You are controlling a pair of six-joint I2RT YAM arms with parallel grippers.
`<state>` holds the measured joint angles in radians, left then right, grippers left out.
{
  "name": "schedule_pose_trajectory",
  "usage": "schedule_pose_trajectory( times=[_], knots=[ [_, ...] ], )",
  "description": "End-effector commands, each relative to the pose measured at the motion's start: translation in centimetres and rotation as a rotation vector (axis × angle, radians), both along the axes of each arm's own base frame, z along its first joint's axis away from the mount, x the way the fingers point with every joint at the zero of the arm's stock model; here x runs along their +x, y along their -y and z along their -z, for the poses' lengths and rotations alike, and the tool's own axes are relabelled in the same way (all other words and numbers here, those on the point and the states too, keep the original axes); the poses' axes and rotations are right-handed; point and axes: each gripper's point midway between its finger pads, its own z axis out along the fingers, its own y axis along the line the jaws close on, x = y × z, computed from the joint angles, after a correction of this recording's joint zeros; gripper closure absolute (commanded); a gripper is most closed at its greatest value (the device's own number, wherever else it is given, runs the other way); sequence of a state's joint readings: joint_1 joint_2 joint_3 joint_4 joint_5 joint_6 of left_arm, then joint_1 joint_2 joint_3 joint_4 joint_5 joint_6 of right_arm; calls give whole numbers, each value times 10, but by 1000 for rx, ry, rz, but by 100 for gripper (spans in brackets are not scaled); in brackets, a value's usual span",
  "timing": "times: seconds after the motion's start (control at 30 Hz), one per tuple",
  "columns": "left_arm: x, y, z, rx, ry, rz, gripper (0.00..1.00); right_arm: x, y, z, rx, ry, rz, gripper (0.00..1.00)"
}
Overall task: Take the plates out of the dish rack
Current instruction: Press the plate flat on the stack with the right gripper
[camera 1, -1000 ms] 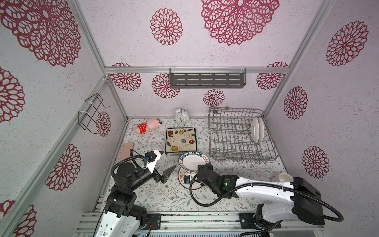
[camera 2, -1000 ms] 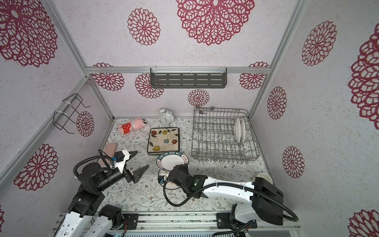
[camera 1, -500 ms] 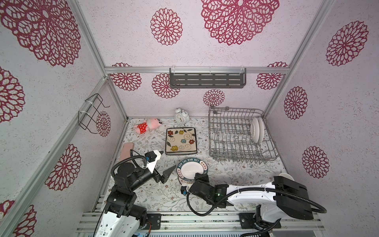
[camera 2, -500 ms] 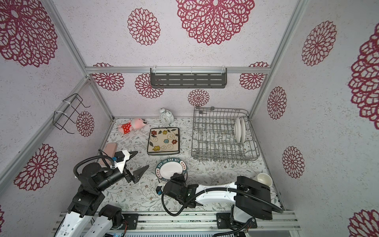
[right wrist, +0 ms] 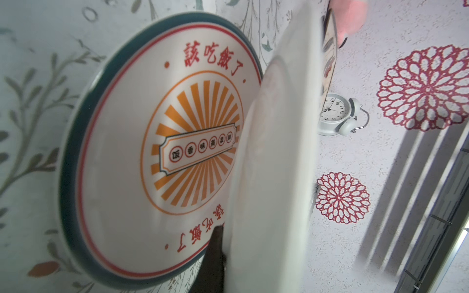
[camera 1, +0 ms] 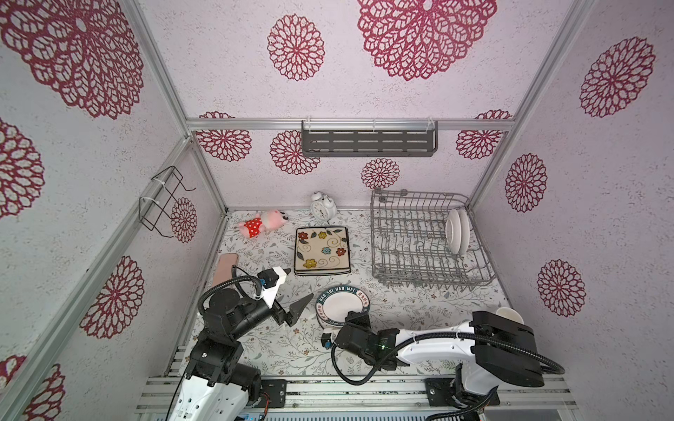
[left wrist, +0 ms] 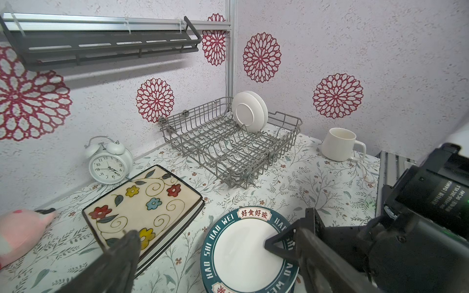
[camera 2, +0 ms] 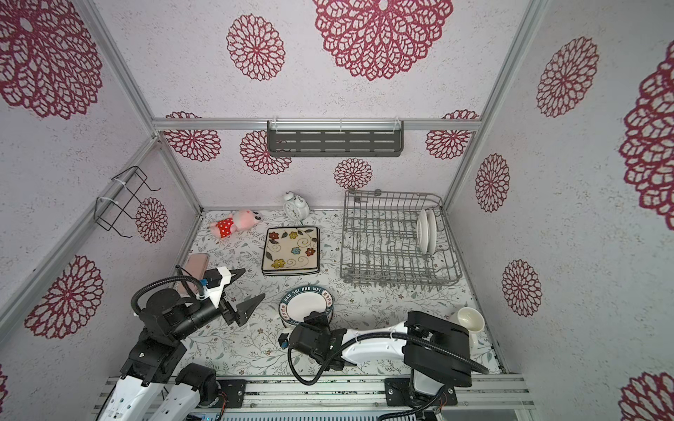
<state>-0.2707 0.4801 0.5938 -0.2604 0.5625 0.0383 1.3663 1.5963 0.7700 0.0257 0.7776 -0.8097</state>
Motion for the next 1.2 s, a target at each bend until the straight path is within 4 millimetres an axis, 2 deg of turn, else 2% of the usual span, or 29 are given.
schedule_pose_trajectory(
  times=[0.0, 0.2, 0.6, 1.17],
  knots=[
    [-1, 1, 1, 18, 16, 8, 3, 0, -10, -9, 51, 1, 18, 87],
    [-3, 0, 0, 17, 19, 8, 3, -1, -12, -6, 41, -9, 10, 80],
    [-4, 0, 0, 17, 19, 9, 3, -5, -10, 9, -22, -56, 9, 55],
    [-4, 1, 1, 14, 15, 15, 3, -17, -6, 15, -76, -257, 19, 41]
  ],
)
